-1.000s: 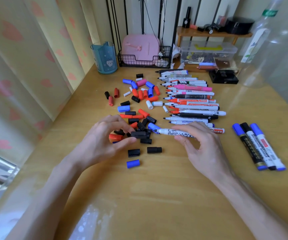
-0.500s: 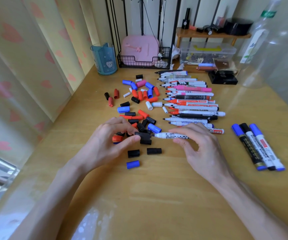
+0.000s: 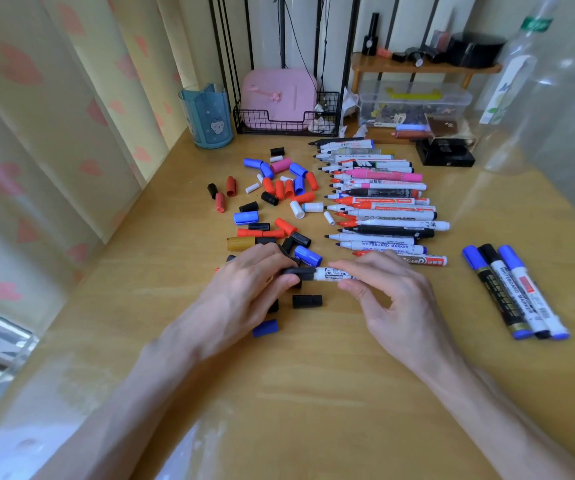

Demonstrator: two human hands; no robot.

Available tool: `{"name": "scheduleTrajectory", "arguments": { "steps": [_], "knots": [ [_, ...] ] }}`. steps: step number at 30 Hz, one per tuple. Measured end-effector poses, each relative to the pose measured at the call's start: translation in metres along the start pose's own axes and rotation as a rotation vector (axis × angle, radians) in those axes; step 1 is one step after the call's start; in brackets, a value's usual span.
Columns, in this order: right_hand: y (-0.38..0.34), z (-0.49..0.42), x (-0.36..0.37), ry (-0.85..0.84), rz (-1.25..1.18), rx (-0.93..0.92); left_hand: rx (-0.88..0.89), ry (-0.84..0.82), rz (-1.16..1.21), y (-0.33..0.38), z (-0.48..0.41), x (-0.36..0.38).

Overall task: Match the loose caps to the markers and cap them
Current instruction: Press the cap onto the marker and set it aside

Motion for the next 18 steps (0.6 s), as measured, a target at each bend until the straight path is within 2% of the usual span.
{"name": "scheduleTrajectory", "arguments": {
  "steps": [8, 11, 15, 18],
  "knots": [
    [0.000, -0.004, 0.002, 0.013, 0.029, -0.008, -0.045, -0.133, -0.014, -0.013, 0.002, -0.012],
    [0.005, -0.003, 0.000, 0.038, 0.063, 0.051, -0.105, -0.099, -0.059, -0.033, 0.007, -0.028],
    [0.011, -0.002, -0.003, 0.060, 0.077, 0.104, -0.122, -0.141, -0.102, -0.041, 0.010, -0.033],
    [0.010, -0.003, -0.003, 0.060, 0.076, 0.110, -0.136, -0.056, -0.106, -0.040, 0.008, -0.033]
  ]
}}
Point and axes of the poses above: each hand's wrist, its own z-axis away from the middle knuckle, its own x-axis out of the palm, y = z × x, the point moved 2 cm from there along -z, towards the middle knuckle, and after that the axes turned 7 degrees about y, right-handed, at the moved point
